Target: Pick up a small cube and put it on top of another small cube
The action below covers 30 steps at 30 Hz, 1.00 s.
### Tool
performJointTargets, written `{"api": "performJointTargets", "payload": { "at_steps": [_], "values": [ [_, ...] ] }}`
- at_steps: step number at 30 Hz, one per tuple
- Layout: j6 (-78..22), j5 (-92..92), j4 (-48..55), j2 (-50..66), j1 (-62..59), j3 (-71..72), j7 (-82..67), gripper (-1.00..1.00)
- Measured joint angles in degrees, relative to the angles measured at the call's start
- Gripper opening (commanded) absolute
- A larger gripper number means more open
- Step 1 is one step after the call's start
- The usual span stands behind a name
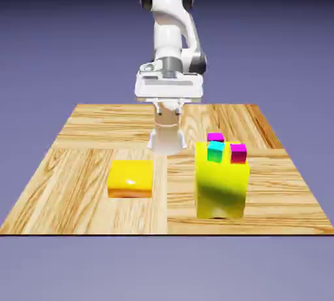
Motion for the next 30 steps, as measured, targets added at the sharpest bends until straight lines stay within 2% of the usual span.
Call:
{"api": "performJointTargets", "payload": {
  "at_steps": [30],
  "values": [
    [-34.46,12.47,15.71,-24.57,-13.99,62.29,61.6,0.0]
  ]
}}
